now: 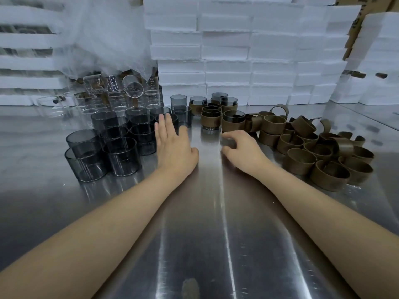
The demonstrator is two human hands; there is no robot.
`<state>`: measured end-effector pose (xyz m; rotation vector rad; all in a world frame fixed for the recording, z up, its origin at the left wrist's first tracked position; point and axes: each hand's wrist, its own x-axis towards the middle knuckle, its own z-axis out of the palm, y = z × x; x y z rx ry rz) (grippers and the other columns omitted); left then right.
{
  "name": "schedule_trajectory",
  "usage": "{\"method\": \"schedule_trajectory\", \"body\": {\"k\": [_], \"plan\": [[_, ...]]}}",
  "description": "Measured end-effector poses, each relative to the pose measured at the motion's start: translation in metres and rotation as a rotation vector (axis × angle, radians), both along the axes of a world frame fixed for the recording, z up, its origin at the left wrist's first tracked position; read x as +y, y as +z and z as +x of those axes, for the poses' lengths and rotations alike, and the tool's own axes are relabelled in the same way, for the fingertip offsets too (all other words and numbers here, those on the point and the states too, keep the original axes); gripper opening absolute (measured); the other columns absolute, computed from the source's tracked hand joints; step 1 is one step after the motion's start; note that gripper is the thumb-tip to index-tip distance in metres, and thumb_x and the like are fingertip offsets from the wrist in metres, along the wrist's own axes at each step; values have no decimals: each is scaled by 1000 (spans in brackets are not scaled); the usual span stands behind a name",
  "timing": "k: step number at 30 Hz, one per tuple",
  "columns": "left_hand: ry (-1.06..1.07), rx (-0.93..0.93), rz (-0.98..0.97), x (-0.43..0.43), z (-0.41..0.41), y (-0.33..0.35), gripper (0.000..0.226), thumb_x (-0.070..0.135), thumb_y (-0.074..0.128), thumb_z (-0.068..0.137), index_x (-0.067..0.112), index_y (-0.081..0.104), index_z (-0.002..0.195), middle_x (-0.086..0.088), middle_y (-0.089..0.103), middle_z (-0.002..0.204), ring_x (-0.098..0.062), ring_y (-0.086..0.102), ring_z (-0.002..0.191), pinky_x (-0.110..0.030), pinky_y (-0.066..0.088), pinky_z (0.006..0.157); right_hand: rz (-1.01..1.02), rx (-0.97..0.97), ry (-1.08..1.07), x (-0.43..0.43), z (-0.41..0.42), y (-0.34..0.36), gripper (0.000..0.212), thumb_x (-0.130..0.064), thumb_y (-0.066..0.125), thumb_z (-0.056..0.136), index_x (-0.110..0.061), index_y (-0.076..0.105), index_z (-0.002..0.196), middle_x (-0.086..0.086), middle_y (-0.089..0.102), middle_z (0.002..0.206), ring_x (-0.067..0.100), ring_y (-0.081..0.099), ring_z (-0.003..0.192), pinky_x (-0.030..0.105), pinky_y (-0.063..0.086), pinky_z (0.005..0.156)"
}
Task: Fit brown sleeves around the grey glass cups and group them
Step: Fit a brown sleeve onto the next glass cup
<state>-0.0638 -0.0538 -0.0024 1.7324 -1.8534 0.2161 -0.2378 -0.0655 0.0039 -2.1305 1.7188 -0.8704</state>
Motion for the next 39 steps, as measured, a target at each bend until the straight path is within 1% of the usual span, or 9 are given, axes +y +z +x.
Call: {"method": "schedule_trajectory", "body": {"k": [4, 7, 12, 17, 24, 29, 32, 36, 39], "plan": [[125, -149, 42, 1, -1, -1, 39, 30, 48, 88, 9, 49, 121, -28, -1, 160, -39, -10, 149, -52, -24, 111, 42, 63, -40, -7, -8, -4, 43, -19, 55, 92, -12, 54, 135, 12, 43, 139, 27, 43, 128, 33, 34, 106], [178, -203, 104, 1, 0, -2, 45, 37, 41, 92, 9, 48, 127, -26, 3, 160, -38, 10, 147, -56, -20, 112, 36, 103, -29, -11, -10, -6, 44, -23, 55, 92, -13, 54, 135, 10, 43, 143, 26, 40, 132, 37, 34, 109], [139, -205, 82, 1, -1, -2, 40, 33, 43, 93, 10, 48, 125, -21, 11, 159, -34, 27, 135, -55, -4, 117, 140, 240, -3, -19, -19, -3, 64, -40, 49, 95, -24, 27, 152, 1, 3, 163, 23, 3, 150, 46, 12, 121], [129, -214, 64, 1, -1, -3, 37, 32, 46, 92, 10, 51, 121, -17, 18, 154, -31, 29, 133, -57, -6, 116, 104, 286, 0, -17, -19, -3, 52, -41, 46, 97, -24, 40, 146, 3, 42, 150, 22, 29, 142, 47, 17, 118], [78, -212, -6, 5, -3, 1, 31, 25, 50, 88, 11, 54, 115, -10, 31, 138, -27, 30, 130, -59, -12, 114, 50, 313, 45, -14, -18, -2, 46, -36, 45, 98, -18, 47, 141, 3, 49, 143, 24, 40, 133, 51, 26, 114], [-82, -67, -148, 8, -8, 4, 40, 24, 51, 89, 16, 52, 128, -4, 42, 120, -22, 40, 116, -48, 4, 114, 42, 226, 51, -13, -18, -3, 44, -32, 51, 95, -15, 51, 136, 6, 55, 138, 26, 48, 126, 47, 34, 109], [-223, 202, -213, 10, -13, 5, 51, 29, 55, 94, 11, 42, 139, -5, 44, 119, -18, 48, 103, -33, 28, 98, 59, 132, 68, -12, -18, -3, 57, -27, 55, 93, -18, 37, 147, 5, 47, 147, 24, 43, 134, 37, 32, 112], [-280, 374, 44, 4, -15, 2, 76, 51, 54, 93, 8, 25, 149, -5, 29, 132, -20, 50, 113, -31, 43, 88, 72, 22, 123, -8, -17, -1, 68, -20, 58, 89, -22, 27, 150, 5, 49, 143, 18, 49, 124, 20, 33, 93], [-344, 314, 205, -3, -11, -3, 56, 57, 46, 95, 15, 48, 133, -4, 48, 125, -21, 52, 116, -34, 45, 91, 83, -2, 201, -7, -14, -1, 67, -20, 62, 86, -21, 32, 146, 4, 53, 138, 17, 51, 119, 25, 38, 91]]}}
